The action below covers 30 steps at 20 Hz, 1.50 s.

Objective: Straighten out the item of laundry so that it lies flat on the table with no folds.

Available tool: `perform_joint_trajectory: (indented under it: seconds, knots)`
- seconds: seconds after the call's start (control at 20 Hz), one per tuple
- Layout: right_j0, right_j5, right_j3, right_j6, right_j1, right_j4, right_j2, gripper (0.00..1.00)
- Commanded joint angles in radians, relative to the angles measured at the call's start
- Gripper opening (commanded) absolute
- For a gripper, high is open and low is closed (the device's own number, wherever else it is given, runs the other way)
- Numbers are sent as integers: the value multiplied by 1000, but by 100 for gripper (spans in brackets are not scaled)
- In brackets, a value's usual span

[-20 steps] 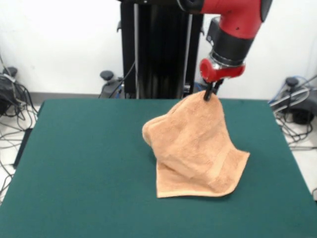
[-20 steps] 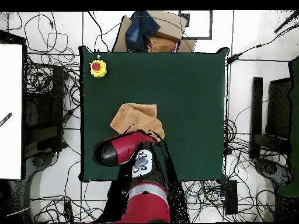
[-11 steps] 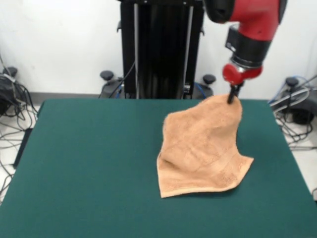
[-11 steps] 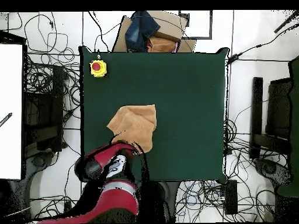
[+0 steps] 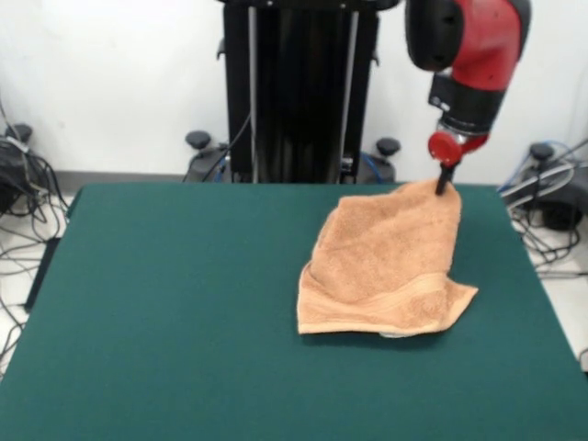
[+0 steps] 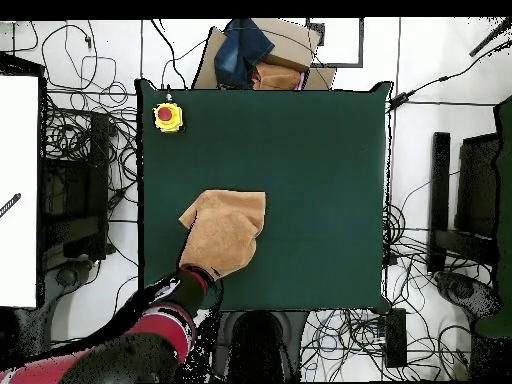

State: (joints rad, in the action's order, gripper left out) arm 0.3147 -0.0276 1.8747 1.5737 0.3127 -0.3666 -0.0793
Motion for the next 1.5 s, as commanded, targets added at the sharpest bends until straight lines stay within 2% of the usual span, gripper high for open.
perform_joint_trajectory:
  seconds: [0.05, 0.7, 0.75, 1.2, 1.35, 1.45, 1.5]
  knots:
    - [-40, -31, 21, 202, -63, 39, -12, 0]
    - [-79, -67, 39, 185, -66, 16, 4, 0]
    - [-82, -63, 41, 185, -65, 17, 8, 100]
    - [-91, -31, 42, 177, -70, 23, 24, 100]
    - [-99, -58, 29, 172, -62, 13, 25, 100]
    - [-118, -23, 37, 149, -3, -3, 22, 100]
    - [-142, 37, 66, 127, 82, -8, 45, 100]
